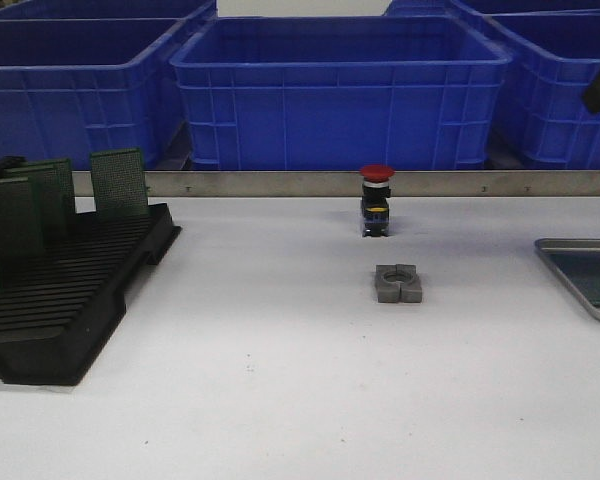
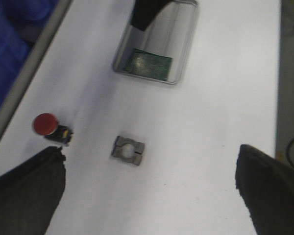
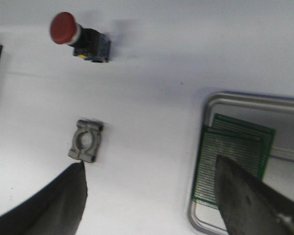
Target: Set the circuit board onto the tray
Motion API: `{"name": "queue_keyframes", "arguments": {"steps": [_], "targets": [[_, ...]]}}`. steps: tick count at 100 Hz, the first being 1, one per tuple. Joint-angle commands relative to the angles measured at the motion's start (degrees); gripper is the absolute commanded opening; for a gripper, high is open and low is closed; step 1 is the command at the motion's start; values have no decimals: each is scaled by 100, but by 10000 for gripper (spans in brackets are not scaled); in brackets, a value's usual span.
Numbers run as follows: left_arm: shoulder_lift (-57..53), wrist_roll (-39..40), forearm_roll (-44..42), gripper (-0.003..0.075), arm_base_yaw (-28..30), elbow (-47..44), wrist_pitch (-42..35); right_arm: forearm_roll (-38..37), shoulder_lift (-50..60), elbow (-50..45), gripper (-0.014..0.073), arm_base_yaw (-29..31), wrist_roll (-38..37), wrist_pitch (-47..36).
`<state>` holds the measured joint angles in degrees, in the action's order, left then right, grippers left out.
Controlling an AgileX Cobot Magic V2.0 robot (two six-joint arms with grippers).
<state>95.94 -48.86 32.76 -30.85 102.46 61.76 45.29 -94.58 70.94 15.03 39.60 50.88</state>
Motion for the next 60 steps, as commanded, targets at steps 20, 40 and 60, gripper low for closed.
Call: {"name": "queue_keyframes", "arguments": {"steps": [20, 40, 60], "targets": [[-1761, 592, -100, 648, 858, -1424, -1747, 199, 1685, -806, 561, -732, 341, -1399], [-3157, 1047, 38, 649, 1693, -3032, -3341, 199, 2990, -1717, 561, -910, 710, -2412], [-4476, 1057, 353, 649, 1976, -4775, -4348, 199, 4409, -2625, 561, -910, 1064, -3199]]}}
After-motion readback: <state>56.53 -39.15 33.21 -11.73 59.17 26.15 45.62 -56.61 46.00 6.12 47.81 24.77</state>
